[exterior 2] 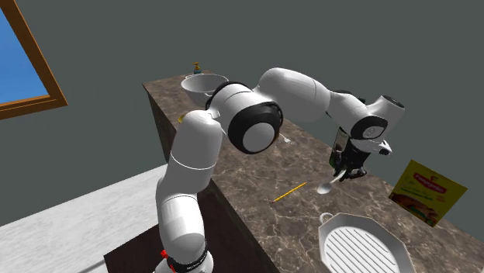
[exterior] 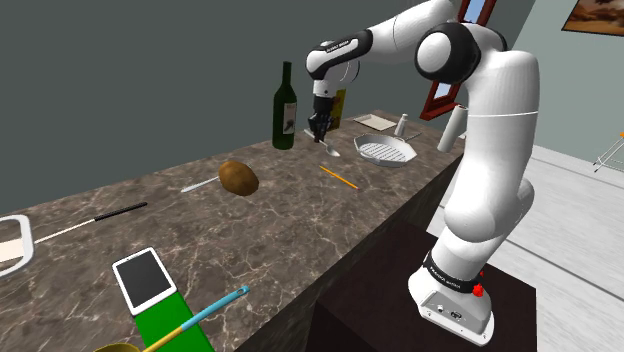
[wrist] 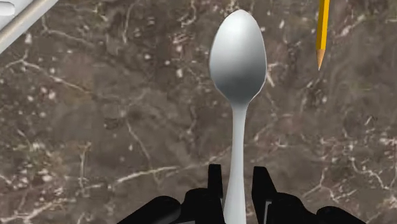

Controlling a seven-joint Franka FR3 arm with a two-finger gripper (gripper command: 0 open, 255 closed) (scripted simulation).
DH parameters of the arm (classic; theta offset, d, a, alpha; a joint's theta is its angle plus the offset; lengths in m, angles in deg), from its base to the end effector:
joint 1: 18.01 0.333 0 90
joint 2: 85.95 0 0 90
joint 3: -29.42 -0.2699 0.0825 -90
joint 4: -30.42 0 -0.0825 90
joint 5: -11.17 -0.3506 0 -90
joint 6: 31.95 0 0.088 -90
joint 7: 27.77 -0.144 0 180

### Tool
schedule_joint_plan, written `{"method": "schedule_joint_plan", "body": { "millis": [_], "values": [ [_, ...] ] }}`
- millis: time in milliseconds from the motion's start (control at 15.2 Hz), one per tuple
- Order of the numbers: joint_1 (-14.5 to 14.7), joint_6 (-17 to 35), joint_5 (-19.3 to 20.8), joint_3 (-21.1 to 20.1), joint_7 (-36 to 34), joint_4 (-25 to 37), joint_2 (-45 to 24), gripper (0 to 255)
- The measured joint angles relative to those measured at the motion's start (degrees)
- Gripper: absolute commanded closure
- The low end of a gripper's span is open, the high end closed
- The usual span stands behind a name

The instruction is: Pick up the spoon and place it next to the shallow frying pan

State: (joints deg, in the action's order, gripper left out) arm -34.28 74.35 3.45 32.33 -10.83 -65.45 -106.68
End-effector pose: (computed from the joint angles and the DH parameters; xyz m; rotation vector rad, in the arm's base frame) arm 0.5575 -0.1761 0.3165 -2.9744 0.1293 0.2042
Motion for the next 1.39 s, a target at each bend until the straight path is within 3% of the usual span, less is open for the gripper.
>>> {"method": "schedule_joint_plan", "body": {
  "millis": [396,792,858,1386],
  "values": [
    [0.07,3.81,-0.25,-0.11,0.4,-2.25,-1.57,255],
    [0.02,4.38,-0.29,-0.09,0.53,-2.52,-1.87,255],
    [0.02,4.38,-0.29,-0.09,0.53,-2.52,-1.87,0],
    [-0.25,2.3,-0.14,0.07,0.65,-0.91,-1.39,0]
  ]
}}
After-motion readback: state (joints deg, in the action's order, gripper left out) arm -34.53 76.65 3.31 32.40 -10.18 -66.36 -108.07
